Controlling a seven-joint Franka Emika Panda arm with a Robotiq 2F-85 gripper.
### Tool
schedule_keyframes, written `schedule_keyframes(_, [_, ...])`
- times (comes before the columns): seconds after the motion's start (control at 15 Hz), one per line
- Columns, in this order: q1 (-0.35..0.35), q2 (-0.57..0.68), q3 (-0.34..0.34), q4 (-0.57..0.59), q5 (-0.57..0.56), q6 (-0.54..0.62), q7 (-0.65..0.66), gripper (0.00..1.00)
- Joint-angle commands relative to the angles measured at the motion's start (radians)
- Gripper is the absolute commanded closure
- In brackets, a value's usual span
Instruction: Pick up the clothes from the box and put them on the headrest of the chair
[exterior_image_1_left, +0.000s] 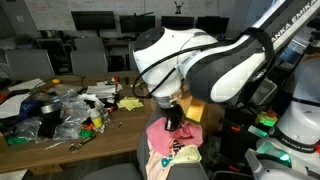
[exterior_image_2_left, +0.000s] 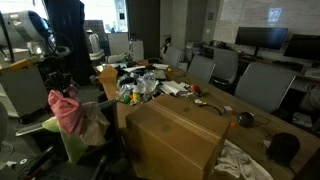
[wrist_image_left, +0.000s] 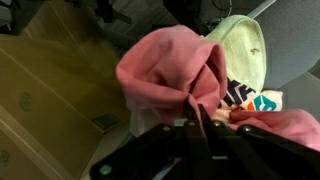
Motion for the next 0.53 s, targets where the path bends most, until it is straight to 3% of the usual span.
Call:
schedule_keyframes(0.0, [0.025,0.049,-0.026,0.048,0.015,-0.037,-0.019,0.99])
schedule_keyframes(0.47, [0.053,0.061,-0.027,0.069,0.011,-0.035,-0.014,0.99])
